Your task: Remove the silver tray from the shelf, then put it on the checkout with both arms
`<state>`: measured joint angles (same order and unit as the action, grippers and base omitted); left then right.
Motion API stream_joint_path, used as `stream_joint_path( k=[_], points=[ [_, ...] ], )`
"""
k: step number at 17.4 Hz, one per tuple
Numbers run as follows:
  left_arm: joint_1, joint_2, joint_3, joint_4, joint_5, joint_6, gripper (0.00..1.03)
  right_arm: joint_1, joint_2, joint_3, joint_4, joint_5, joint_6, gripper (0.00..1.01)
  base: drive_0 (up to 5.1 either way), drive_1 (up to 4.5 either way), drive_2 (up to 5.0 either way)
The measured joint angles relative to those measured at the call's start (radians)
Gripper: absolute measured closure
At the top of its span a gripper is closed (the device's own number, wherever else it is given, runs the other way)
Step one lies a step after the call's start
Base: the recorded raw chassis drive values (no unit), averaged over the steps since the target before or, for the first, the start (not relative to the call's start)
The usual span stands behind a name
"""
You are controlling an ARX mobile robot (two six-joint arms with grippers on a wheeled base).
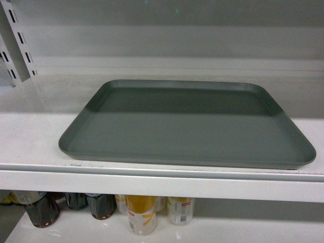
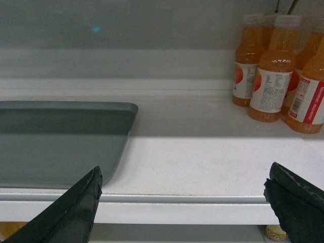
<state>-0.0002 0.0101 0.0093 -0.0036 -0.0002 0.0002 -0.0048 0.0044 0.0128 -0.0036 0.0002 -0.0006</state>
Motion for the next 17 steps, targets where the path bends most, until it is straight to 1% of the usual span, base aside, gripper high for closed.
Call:
stream_joint_path(
  k=[9,10,11,12,13,14,15,16,17],
  points=[
    [0.000,0.000,0.000,0.000,0.000,0.000,0.05,0.000,0.000,0.000,0.000,0.000,0.000,0.03,0.0,0.00,0.0],
    [0.000,0.000,0.000,0.000,0.000,0.000,0.05,0.029,0.019,0.018,-0.071,0.070,0.031,0.03,0.0,0.00,0.0],
    [-0.003,0.007,0.008,-0.026,-0.008,-0.002,0.05,0.066,0.100,0.035,-0.081,0.159,0.075,0.03,0.0,0.00,0.0],
    [-0.017,0.110,0.076,-0.190,-0.050,-0.021,0.05,0.064,0.194,0.051,-0.033,0.199,0.122,0.03,0.0,0.00,0.0],
    [-0.021,0.241,0.115,-0.182,-0.064,-0.024,0.05,0.064,0.246,0.060,0.014,0.208,0.142,0.03,0.0,0.00,0.0],
    [-0.026,0.337,0.128,-0.118,-0.062,-0.027,0.05,0.069,0.288,0.070,0.068,0.199,0.151,0.03,0.0,0.00,0.0],
    [-0.042,0.435,0.135,-0.033,-0.060,-0.031,0.05,0.084,0.356,0.087,0.144,0.188,0.151,0.03,0.0,0.00,0.0],
    [-0.063,0.533,0.147,0.067,-0.059,-0.030,0.05,0.090,0.440,0.099,0.226,0.159,0.149,0.03,0.0,0.00,0.0],
    [-0.073,0.624,0.166,0.151,-0.049,-0.031,0.05,0.097,0.523,0.108,0.305,0.142,0.138,0.03,0.0,0.00,0.0]
  ],
)
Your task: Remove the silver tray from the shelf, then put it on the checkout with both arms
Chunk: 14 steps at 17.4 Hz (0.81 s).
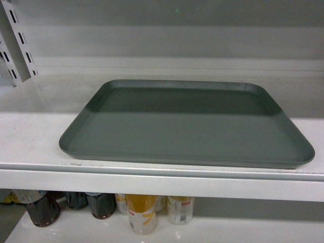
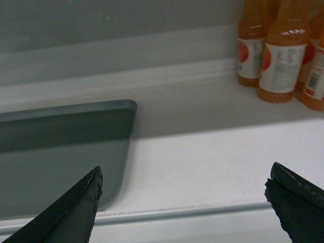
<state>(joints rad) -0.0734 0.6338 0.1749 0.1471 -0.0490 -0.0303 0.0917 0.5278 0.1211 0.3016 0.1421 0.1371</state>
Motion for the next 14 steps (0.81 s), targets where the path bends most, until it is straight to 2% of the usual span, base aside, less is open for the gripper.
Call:
stream_joint_path(
  k=[3,4,6,8,10,13,14],
  points=[
    [-0.011,0.307,0.086,0.220,0.036,0.000,0.05,0.009,0.319,0.082,0.277,-0.082,-0.063,0.03,0.0,0.00,0.0],
    [-0.013,0.396,0.123,0.265,0.050,-0.001,0.05,0.006,0.421,0.121,0.344,-0.113,-0.075,0.03,0.0,0.00,0.0],
    [-0.010,0.567,0.218,0.319,0.083,-0.034,0.05,0.007,0.608,0.202,0.414,-0.157,-0.098,0.03,0.0,0.00,0.0],
    [-0.025,0.729,0.323,0.336,0.079,-0.046,0.05,0.008,0.775,0.285,0.430,-0.192,-0.133,0.03,0.0,0.00,0.0],
    [-0.048,0.843,0.405,0.328,0.074,-0.044,0.05,0.008,0.898,0.363,0.426,-0.204,-0.154,0.03,0.0,0.00,0.0],
    [-0.063,0.959,0.528,0.296,0.074,-0.042,0.05,0.013,1.028,0.469,0.384,-0.219,-0.156,0.03,0.0,0.00,0.0],
    [-0.069,0.990,0.570,0.280,0.075,-0.041,0.05,0.013,1.064,0.504,0.350,-0.217,-0.146,0.03,0.0,0.00,0.0]
  ],
)
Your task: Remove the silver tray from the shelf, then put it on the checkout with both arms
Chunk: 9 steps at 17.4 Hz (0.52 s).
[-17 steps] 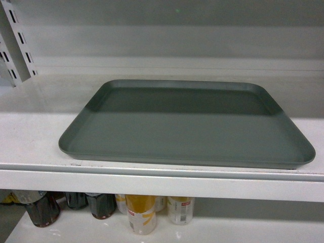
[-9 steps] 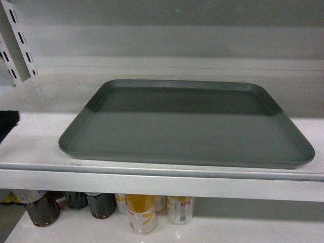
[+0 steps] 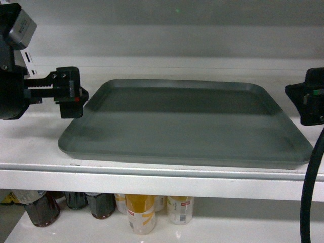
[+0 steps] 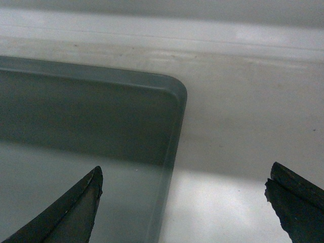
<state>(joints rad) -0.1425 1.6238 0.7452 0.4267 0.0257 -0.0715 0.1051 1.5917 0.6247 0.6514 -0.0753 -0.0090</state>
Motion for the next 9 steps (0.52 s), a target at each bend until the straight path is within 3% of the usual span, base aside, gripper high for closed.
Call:
stream_joint_path(
  k=[3,8,9],
  points=[
    [-0.022,0.087,0.114,-0.054,-0.010,-0.005,0.05,0.014,0.093,0.097,-0.080,0.026,0.038,0.03,0.0,0.00,0.0],
    [-0.037,0.168,0.181,-0.064,-0.028,-0.012,0.05,0.021,0.198,0.206,-0.139,0.069,0.095,0.03,0.0,0.00,0.0],
    [-0.032,0.205,0.185,-0.063,-0.034,-0.013,0.05,0.019,0.251,0.246,-0.176,0.088,0.122,0.03,0.0,0.00,0.0]
  ],
)
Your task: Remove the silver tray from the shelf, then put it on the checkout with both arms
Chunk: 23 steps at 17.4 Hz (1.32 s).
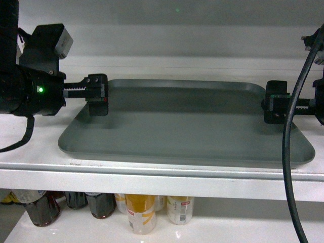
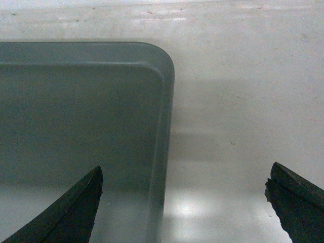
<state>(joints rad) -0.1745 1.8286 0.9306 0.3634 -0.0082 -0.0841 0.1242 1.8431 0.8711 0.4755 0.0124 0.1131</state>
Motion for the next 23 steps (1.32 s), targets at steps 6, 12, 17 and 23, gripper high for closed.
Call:
stream_joint_path(
  k=[6,12,17,23],
  points=[
    [0.006,0.063,0.004,0.058,-0.008,0.017,0.05,-0.001,0.075,0.037,0.026,0.014,-0.002,0.03,0.0,0.00,0.0],
    [-0.008,0.065,-0.013,0.084,-0.018,0.023,0.05,-0.006,0.082,0.032,0.041,0.010,-0.002,0.03,0.0,0.00,0.0],
    [-0.034,0.065,-0.018,0.098,-0.016,0.040,0.53,0.027,0.080,-0.002,0.087,0.036,-0.005,0.30,0.0,0.00,0.0],
    [-0.035,0.065,-0.026,0.119,-0.026,-0.031,1.00,0.058,0.072,-0.015,0.106,0.066,-0.012,0.94,0.0,0.00,0.0]
  ],
)
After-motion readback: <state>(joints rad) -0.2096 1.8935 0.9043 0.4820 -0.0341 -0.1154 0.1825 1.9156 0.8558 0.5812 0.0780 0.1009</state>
